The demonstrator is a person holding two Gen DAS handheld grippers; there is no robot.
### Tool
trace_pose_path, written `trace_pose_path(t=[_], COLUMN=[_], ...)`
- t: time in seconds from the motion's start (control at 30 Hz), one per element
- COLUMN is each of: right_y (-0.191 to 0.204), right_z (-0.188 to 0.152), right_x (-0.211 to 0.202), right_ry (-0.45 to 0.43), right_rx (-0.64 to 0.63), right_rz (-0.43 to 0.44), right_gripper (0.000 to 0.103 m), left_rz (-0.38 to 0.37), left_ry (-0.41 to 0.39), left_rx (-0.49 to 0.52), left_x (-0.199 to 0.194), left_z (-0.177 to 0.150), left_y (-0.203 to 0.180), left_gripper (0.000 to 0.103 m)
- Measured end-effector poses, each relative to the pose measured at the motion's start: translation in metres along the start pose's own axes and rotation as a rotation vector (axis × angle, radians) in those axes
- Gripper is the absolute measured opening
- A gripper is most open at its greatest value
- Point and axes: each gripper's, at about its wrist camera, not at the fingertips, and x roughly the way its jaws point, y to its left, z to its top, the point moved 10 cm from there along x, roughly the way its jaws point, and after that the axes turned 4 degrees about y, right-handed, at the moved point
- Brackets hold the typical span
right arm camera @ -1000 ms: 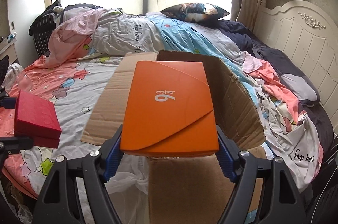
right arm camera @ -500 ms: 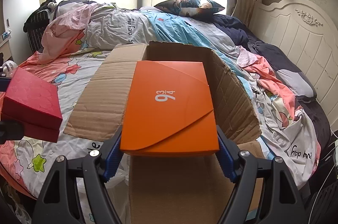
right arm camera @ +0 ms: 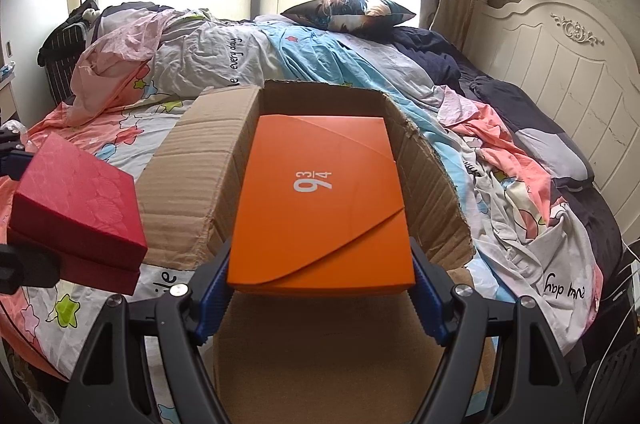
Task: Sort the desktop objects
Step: 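Carry the orange box over the cardboard box with the right gripper while the left follows, then open the right gripper to drop the orange box into the cardboard box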
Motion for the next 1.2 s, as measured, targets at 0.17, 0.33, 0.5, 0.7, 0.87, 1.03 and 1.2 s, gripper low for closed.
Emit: trace_pose_path(t=[0.17, 0.33, 0.5, 0.7, 0.87, 1.03, 1.2], right_y=[-0.003, -0.003, 0.000, 0.002, 0.000, -0.003, -0.005], right_z=[-0.001, -0.001, 0.000, 0.001, -0.001, -0.003, -0.007], right_x=[0.002, -0.001, -0.007, -0.007, -0.007, -0.007, -0.006], right_ry=[0.003, -0.001, -0.025, -0.029, -0.019, -0.013, 0.001], right_rx=[0.000, -0.022, -0.049, -0.057, -0.056, -0.060, -0.068], right_rz=[-0.006, -0.015, -0.007, 0.053, 0.078, 0.085, 0.094], right_gripper=[0.074, 0.074, 0.074, 0.074, 0.074, 0.074, 0.074], left_rz=[-0.010, -0.035, -0.054, -0.059, -0.058, -0.066, -0.074], left_ry=[-0.006, -0.021, -0.018, -0.014, -0.023, -0.027, -0.032], left_rx=[0.017, 0.022, 0.023, 0.029, 0.033, 0.032, 0.024], left_x=[0.002, 0.005, 0.014, 0.022, 0.025, 0.029, 0.032], left_z=[0.008, 0.014, 0.015, 0.017, 0.020, 0.025, 0.029], left_y=[-0.005, -0.008, -0.009, -0.009, -0.010, -0.010, -0.008], left_gripper=[0.073, 0.073, 0.073, 0.073, 0.073, 0.073, 0.073])
